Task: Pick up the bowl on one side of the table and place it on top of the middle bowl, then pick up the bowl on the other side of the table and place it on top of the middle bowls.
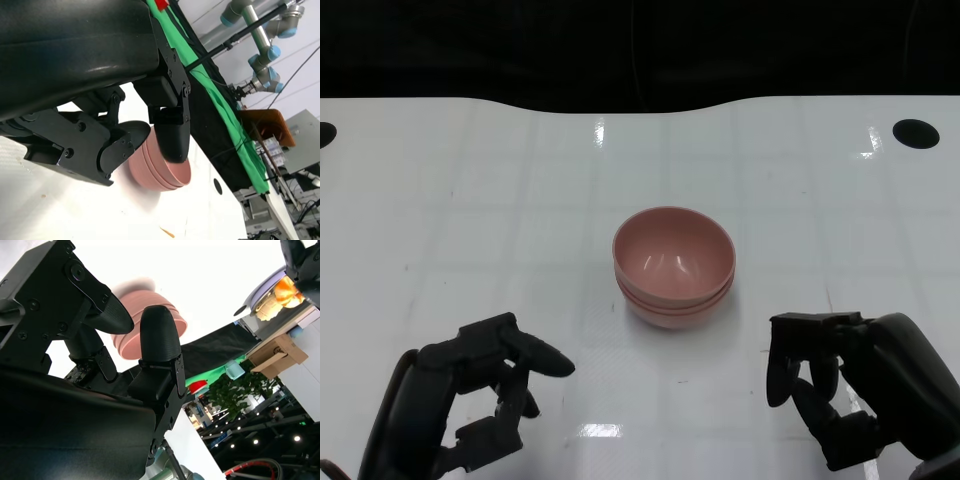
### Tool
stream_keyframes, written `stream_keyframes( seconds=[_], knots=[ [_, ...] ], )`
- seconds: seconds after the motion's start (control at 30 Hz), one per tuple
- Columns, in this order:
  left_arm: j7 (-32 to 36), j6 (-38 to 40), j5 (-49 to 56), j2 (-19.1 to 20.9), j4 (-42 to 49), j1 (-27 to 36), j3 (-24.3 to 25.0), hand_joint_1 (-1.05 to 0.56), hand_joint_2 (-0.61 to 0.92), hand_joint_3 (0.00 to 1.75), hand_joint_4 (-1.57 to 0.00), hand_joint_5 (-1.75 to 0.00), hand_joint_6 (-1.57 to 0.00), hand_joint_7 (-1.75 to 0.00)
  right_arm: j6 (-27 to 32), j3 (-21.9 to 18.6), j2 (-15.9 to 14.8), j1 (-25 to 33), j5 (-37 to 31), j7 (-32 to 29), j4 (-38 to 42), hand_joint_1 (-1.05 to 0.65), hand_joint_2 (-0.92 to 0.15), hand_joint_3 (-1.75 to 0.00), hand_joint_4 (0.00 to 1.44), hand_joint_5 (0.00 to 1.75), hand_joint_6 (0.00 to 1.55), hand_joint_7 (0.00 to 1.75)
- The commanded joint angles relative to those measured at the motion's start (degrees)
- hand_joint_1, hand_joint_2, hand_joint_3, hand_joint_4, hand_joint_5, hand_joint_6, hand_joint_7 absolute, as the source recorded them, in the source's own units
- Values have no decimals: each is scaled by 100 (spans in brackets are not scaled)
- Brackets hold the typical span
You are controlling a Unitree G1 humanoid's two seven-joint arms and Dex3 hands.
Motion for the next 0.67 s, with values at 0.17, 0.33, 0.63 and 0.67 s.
stream_keyframes(
  seconds=[0.17, 0.33, 0.63, 0.67],
  knots=[
    [-88, -161, 48, 33, 286, -146, 14, -7, 27, 153, -96, -165, -90, -138, -110, -34, -68, -23, 188, 44, 205, -10, -12, -167, 94, 175, 83, 145],
    [-126, -203, 95, 59, 382, -214, 20, -7, 25, 154, -94, -165, -88, -138, -122, -27, -38, -63, 161, -6, 285, -9, -13, -165, 95, 175, 83, 142],
    [-288, -307, -82, 109, 586, -373, 120, -5, 28, 149, -94, -160, -89, -132, 18, -17, -2, -158, 283, 119, 252, -9, -13, -163, 93, 175, 84, 140],
    [-310, -336, -106, 119, 623, -396, 132, -5, 29, 148, -94, -160, -89, -132, 40, -17, 9, -167, 287, 123, 253, -9, -13, -162, 93, 175, 84, 139]
  ],
)
